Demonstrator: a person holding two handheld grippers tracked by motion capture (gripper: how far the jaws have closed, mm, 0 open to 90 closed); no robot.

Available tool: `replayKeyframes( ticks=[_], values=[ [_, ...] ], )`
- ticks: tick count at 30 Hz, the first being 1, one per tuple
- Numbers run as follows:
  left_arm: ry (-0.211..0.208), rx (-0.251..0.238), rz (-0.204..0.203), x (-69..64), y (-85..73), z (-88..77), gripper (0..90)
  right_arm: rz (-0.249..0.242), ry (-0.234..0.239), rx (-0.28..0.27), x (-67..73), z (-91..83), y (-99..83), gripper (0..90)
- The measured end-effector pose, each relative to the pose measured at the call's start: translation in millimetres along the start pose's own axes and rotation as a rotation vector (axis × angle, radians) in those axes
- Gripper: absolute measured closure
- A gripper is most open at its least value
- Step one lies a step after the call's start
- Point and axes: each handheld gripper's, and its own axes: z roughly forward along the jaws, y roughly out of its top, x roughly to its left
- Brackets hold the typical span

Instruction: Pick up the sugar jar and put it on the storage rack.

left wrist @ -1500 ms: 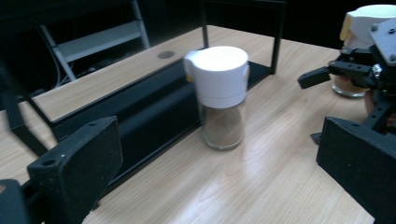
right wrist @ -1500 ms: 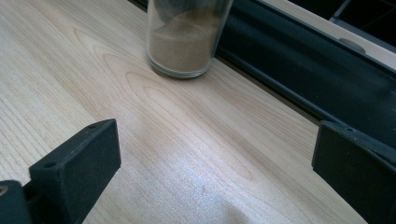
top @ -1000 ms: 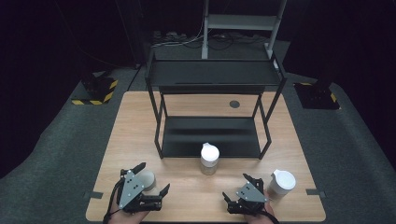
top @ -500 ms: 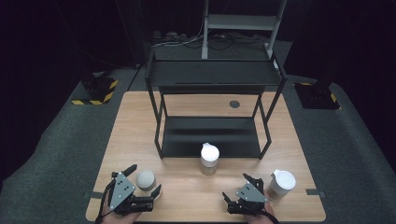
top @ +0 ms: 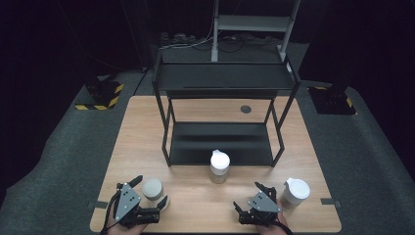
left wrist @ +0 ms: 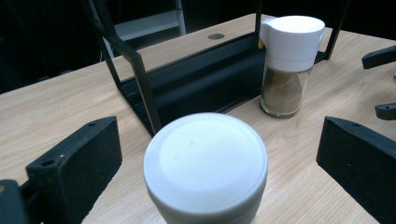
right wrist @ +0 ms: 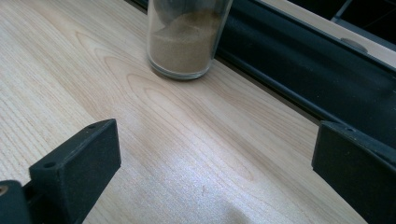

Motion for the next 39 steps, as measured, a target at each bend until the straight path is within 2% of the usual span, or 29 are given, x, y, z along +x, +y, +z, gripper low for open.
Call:
replayKeyframes(
  ticks=[12, 17, 22, 34, 39],
  values=[
    [-0.005, -0.001, -0.01, 1.9, -9.3, 3.9, 0.2, 0.005, 0.003, -0.002, -0.5, -0.1, -0.1, 0.4],
    [-0.005, -0.001, -0.036, 4.5, -13.0, 5.2, 1.3, 0.005, 0.003, -0.003, -0.5, -0.2, -0.1, 0.4],
    [-0.012, -0.006, -0.067, 8.0, -17.2, 5.7, 6.5, 0.005, 0.004, -0.003, -0.5, -0.2, -0.1, 0.4],
    [-0.045, 0.002, -0.081, 9.6, -26.5, 11.0, 19.2, 0.004, 0.004, -0.003, -0.5, -0.2, -0.1, 0.4],
    [-0.042, -0.001, -0.081, 8.7, -28.1, 11.7, 23.4, 0.004, 0.004, -0.005, -0.4, -0.3, -0.2, 0.4]
  ],
)
